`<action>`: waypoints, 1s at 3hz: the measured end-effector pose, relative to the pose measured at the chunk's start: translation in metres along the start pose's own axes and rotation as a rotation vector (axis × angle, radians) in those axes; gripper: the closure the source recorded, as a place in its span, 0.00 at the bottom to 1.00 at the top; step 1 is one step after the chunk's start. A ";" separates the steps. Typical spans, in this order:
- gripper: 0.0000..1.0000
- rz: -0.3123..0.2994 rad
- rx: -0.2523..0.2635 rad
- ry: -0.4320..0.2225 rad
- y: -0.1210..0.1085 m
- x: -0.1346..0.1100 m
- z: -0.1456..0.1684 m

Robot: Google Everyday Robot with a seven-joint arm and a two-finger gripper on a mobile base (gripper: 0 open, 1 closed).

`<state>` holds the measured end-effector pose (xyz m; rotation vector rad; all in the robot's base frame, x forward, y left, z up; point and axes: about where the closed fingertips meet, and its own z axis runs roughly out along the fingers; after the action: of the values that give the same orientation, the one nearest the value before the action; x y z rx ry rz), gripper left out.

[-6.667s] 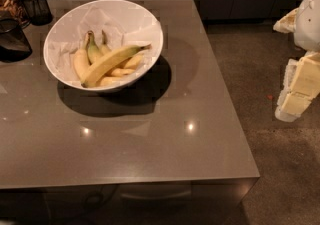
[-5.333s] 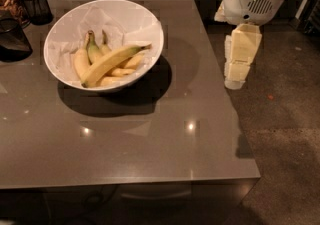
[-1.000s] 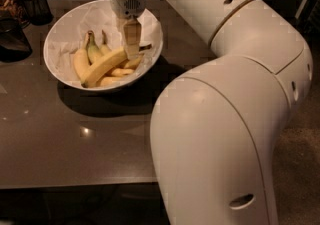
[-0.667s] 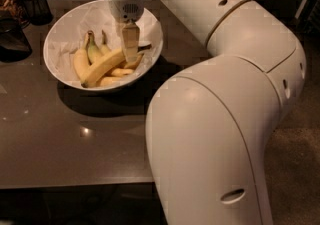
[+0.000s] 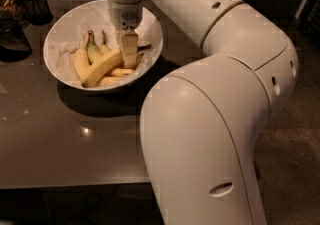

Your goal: Pick banana from white bowl

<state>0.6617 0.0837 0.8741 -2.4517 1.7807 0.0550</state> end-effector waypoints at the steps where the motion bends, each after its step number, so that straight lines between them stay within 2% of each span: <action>1: 0.56 0.000 0.002 0.015 0.002 0.001 0.003; 3: 0.99 0.000 0.003 0.015 0.002 0.001 0.003</action>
Offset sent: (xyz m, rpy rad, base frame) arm -0.0013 -0.0013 -0.0031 -0.0115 -0.0065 -0.0008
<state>0.6601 0.0820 0.8706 -2.4569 1.7848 0.0340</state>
